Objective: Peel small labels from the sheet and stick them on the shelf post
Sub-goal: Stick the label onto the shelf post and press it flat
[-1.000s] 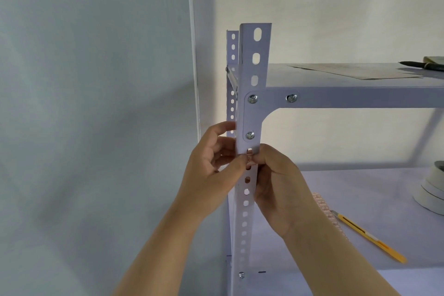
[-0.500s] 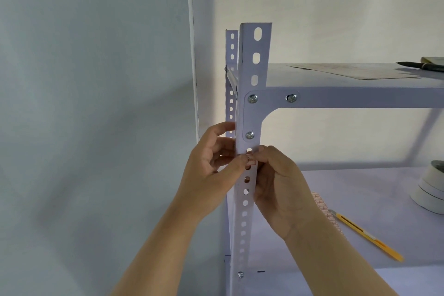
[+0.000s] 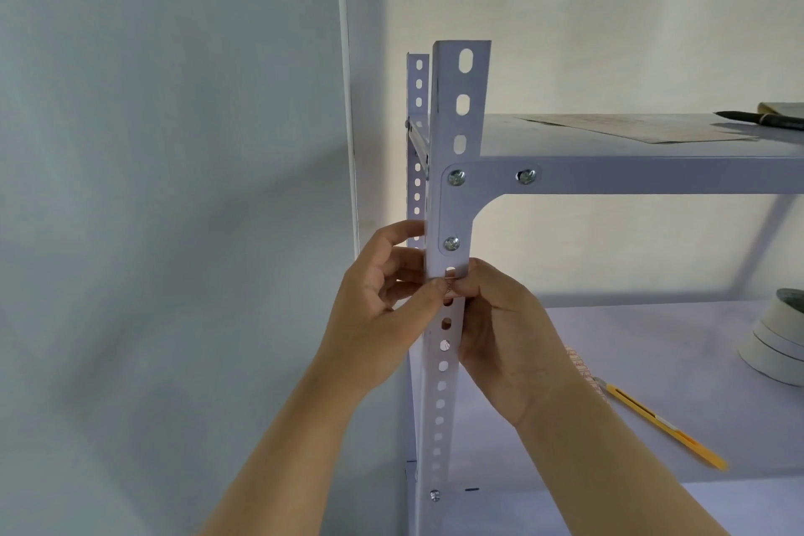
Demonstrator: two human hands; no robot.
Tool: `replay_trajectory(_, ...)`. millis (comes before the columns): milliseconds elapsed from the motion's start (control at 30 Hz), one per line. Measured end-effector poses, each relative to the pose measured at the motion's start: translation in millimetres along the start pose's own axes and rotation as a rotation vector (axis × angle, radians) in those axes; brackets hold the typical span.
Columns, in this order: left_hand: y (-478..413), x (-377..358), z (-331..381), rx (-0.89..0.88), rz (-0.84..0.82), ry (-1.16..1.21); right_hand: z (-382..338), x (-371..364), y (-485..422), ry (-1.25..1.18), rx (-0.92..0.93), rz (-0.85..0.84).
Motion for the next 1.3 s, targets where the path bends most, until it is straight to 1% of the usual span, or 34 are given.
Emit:
replay_trajectory(133,1,-1,0,0.009,-0.005,-0.004,1,10,6,0.051,0.057,-0.001)
replay_trajectory(200,1,-1,0,0.011,-0.004,-0.011,-1,12,12,0.123,0.170,0.033)
replay_trajectory(233,1,-1,-1,0.012,-0.002,-0.013,-2,13,15,0.177,0.255,0.064)
replay_trajectory(300,1,-1,-1,0.020,0.002,-0.004,-5,16,21,0.328,0.453,0.160)
replay_trajectory(367,1,-2,-1,0.027,0.004,0.003,-7,18,25,0.585,0.655,0.219)
replay_trajectory(433,2,-3,-1,0.027,0.007,0.005,-10,17,29,0.876,0.848,0.193)
replay_trajectory(467,2,-3,-1,0.027,0.007,0.009,-11,15,31,0.975,0.937,0.164)
replay_trajectory(533,2,-3,-1,0.027,0.006,0.014,-12,13,32,1.095,1.070,0.126)
replay_trajectory(667,3,-3,-1,0.035,0.005,0.006,-13,14,28,1.314,1.240,0.086)
replay_trajectory(800,3,-3,-1,0.037,0.005,0.004,-14,15,26,1.425,1.333,0.010)
replay_trajectory(900,3,-2,-1,0.029,0.001,0.001,-15,12,25,1.465,1.343,0.016)
replay_trajectory(1000,3,-1,-1,0.032,-0.006,0.001,-13,10,23,1.518,1.287,0.038)
replay_trajectory(1167,3,-1,0,0.031,-0.015,-0.002,-9,7,20,1.498,1.159,0.044)
replay_trajectory(1300,3,0,0,0.033,-0.018,0.009,-6,8,23,1.384,1.121,0.058)
Point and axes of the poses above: each hand's wrist, its own y-axis away from the middle knuckle, its own x-axis out of the back of the hand, z = x × y, the point moved 2 cm from there along -y, towards the middle knuckle, and after that the axes turned 13 degrees about -y, right-handed, at the moved point
